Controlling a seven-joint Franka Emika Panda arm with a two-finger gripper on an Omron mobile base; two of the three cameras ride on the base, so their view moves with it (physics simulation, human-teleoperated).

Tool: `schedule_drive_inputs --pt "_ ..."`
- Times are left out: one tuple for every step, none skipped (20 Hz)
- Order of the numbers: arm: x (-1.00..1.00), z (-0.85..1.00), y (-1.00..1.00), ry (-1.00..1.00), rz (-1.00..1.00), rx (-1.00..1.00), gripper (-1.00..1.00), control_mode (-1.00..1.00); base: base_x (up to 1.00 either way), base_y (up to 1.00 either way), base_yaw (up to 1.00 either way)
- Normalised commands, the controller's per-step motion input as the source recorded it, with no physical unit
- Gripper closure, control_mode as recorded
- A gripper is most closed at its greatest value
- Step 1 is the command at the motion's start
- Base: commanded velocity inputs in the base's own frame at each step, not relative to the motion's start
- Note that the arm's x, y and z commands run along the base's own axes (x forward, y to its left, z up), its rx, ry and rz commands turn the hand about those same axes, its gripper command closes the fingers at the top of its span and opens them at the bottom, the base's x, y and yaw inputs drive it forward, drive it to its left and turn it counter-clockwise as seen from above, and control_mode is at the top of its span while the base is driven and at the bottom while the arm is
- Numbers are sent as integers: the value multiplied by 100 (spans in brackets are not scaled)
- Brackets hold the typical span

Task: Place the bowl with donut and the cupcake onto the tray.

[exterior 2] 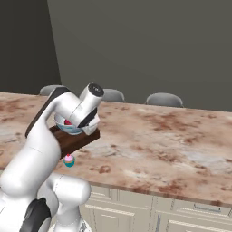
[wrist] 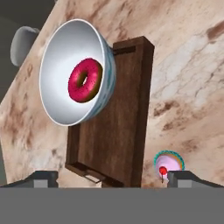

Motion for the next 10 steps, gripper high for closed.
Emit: schedule_drive_inputs --pt "-48 19 0 0 21 -9 -100 -100 0 0 0" --pt "-50 17 0 0 20 -11 -100 -100 0 0 0" --pt "-50 14 0 0 20 -13 -100 -100 0 0 0" --pt "-50 12 0 -1 20 -14 -100 -100 0 0 0" --pt "-50 10 0 -2 21 -15 -100 -100 0 0 0" --pt "-46 9 0 -4 22 -15 -100 -100 0 0 0" --pt "-44 6 0 -6 21 -15 -100 -100 0 0 0" --pt "-44 4 0 -11 19 -13 -100 -100 0 0 0" --pt "-41 0 0 -18 17 -12 -100 -100 0 0 0" --pt "-34 0 0 -27 17 -10 -100 -100 0 0 0"
